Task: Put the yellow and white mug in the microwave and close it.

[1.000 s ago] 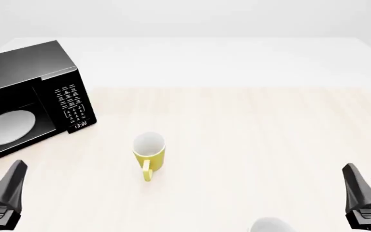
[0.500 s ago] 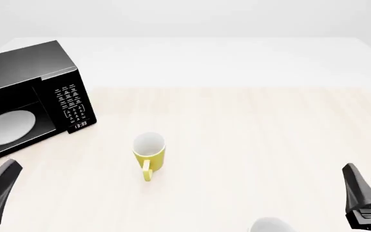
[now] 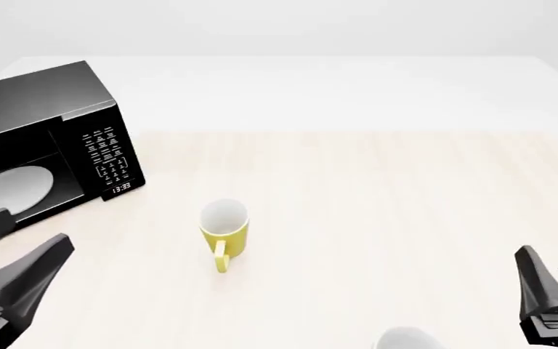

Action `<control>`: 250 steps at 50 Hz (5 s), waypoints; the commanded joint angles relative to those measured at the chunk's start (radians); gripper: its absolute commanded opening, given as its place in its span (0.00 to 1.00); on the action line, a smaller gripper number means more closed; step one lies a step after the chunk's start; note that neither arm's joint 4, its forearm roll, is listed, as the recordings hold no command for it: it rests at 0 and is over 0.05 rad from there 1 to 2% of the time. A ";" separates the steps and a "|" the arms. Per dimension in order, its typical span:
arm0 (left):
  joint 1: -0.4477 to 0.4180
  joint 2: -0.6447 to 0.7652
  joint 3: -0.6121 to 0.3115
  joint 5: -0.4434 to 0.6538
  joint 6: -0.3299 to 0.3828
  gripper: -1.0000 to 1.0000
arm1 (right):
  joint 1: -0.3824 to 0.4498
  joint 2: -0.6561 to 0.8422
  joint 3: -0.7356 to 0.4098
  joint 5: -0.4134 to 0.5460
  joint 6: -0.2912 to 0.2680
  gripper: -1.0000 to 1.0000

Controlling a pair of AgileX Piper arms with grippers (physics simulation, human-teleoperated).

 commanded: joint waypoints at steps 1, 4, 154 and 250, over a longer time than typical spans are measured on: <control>-0.053 0.153 -0.026 -0.037 -0.033 1.00 | 0.000 0.000 0.000 0.000 0.000 1.00; -0.064 0.198 -0.035 -0.051 -0.048 1.00 | 0.000 0.000 0.000 0.000 0.000 1.00; -0.180 1.460 -0.102 -0.673 -0.445 0.00 | 0.000 0.000 0.000 0.000 0.000 1.00; 0.579 0.948 0.032 -0.530 -0.030 0.00 | 0.000 0.000 0.000 0.000 0.000 1.00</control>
